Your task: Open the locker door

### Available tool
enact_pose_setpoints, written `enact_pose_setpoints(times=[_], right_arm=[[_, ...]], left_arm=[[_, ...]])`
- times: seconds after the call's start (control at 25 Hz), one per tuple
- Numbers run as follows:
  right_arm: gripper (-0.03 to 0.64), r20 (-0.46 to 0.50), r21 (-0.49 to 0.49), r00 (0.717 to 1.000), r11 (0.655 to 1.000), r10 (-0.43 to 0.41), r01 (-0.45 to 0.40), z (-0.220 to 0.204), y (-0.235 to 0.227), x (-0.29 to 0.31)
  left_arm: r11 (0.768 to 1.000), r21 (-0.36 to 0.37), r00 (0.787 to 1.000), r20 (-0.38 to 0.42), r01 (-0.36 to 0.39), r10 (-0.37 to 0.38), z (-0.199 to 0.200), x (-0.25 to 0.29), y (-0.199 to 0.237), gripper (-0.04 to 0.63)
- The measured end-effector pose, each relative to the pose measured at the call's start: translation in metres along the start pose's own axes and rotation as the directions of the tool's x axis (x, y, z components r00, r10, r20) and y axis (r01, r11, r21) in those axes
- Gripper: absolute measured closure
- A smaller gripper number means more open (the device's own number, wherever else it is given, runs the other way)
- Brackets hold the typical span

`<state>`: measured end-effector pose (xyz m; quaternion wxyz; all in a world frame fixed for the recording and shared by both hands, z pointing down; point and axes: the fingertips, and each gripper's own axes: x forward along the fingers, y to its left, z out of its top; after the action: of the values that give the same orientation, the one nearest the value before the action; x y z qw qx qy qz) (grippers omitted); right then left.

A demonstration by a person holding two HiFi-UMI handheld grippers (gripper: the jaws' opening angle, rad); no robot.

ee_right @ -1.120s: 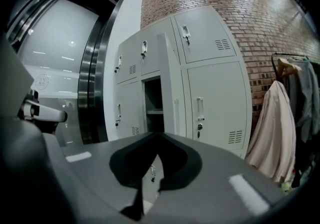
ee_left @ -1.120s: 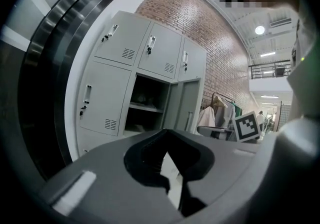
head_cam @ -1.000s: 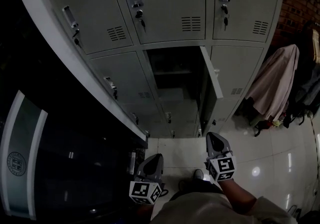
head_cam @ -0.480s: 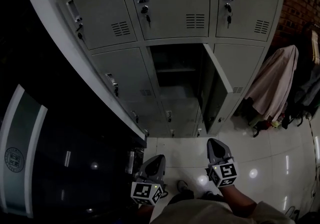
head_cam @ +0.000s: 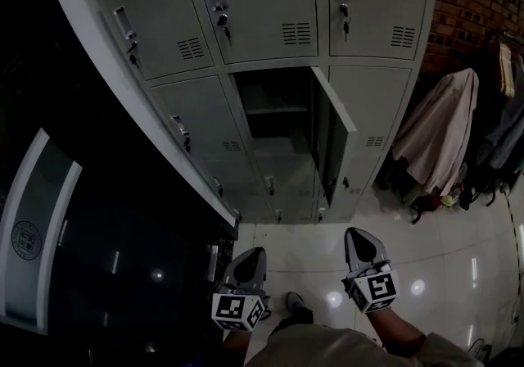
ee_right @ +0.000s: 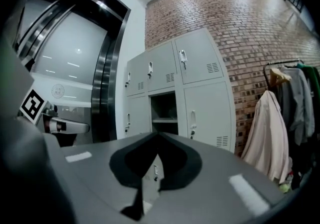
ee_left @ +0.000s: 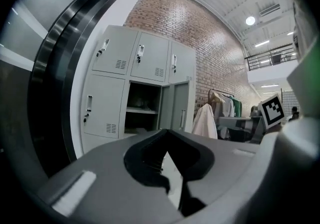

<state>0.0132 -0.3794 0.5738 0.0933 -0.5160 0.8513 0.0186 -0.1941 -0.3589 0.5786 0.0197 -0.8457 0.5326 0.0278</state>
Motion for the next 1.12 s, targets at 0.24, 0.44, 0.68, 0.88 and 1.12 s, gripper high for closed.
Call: enact_pose_setpoints(times=[0.24, 0.44, 0.68, 0.88, 1.12], right_arm=[[0.615, 0.012, 0.018, 1.0, 1.0, 0.008, -0.008, 0.023, -0.006, -0.074], [0.615, -0.001, 0.015, 1.0, 1.0, 0.024, -0.024, 0.056, -0.001, -0.141], [0.615, -0.062, 0.046, 0.997, 0.998, 0.039, -0.036, 0.068, 0.006, -0.222], [0.615, -0.044, 0.058, 0.998, 0.997, 0.052, -0.049, 0.078, 0.01, -0.272], [0.615, 0.036, 0.038, 0.998, 0.998, 0.048, -0.049, 0.104, 0.014, -0.314]], left_arm=[[1.0, 0.017, 1.0, -0.008, -0.005, 0.005, 0.019, -0.041, -0.059, 0.529], [0.999, 0.03, 1.0, 0.002, -0.02, 0.02, 0.039, -0.081, -0.116, 0.529], [0.999, 0.026, 1.0, -0.013, -0.02, 0.02, 0.044, -0.136, -0.18, 0.529], [1.0, 0.003, 0.999, -0.031, -0.026, 0.026, 0.042, -0.173, -0.217, 0.529], [1.0, 0.004, 0.999, -0.037, -0.021, 0.021, 0.052, -0.201, -0.248, 0.529]])
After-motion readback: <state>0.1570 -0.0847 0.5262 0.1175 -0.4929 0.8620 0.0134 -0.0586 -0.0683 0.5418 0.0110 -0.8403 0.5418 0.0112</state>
